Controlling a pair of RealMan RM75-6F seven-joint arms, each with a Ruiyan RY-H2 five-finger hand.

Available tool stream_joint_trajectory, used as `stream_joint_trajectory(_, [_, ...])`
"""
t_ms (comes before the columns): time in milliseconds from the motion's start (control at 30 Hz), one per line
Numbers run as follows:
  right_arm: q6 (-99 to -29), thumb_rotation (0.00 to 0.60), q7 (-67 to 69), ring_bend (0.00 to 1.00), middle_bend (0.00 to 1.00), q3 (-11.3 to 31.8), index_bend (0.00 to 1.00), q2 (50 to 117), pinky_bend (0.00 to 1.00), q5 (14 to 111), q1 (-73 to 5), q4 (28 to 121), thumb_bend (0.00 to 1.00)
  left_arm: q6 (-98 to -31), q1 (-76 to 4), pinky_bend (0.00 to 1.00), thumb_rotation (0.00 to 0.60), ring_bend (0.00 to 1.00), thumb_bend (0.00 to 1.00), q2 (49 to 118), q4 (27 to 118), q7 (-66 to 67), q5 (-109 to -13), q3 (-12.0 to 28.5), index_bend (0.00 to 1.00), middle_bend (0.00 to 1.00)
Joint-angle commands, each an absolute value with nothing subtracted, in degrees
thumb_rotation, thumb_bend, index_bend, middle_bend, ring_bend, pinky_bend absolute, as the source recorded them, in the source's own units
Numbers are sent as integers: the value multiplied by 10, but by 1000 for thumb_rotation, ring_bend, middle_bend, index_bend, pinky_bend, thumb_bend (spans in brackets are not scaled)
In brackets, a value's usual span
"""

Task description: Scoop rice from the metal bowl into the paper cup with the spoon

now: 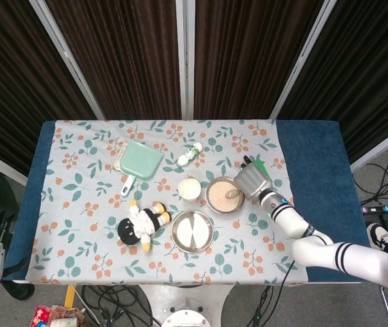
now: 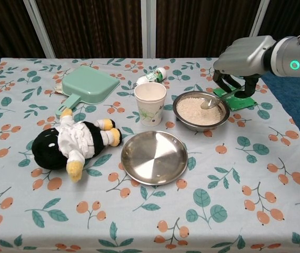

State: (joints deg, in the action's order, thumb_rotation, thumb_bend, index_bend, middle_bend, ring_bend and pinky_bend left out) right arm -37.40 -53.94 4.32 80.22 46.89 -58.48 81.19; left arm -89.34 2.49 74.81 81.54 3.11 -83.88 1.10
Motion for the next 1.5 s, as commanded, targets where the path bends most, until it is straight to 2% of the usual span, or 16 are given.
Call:
stream_joint_trajectory(33, [-396,600,-612,247,623,5,653,835,94,388,-636,800,407,-894,26,68,600,60,109,750,812,28,-839,10,146,126])
stream_joint_trajectory(267, [-427,600,-664,247,623,-23,654,871,79,321,-678,789,408,-895,29,68,600,60,108,753,805,21,-838,10,146,126])
stream_joint_trajectory(500, [-439,600,-651,247,622,-29,654,897,43,318,-691,776,409,-896,32,68,600,60,109,756,801,16,-837,10,145,126])
stream_joint_trajectory(1000, [-478,600,-443,247,623,-20,657,879,17,457,-596,773,409,-898,31,68,600,60,109,750,813,29,-843,10,146,126])
stream_joint_trajectory(1500, [-492,600,-315,251,623,2,657,811,13,557,-538,785,409,-899,24,68,600,60,108,735,841,55,-849,14,145,126])
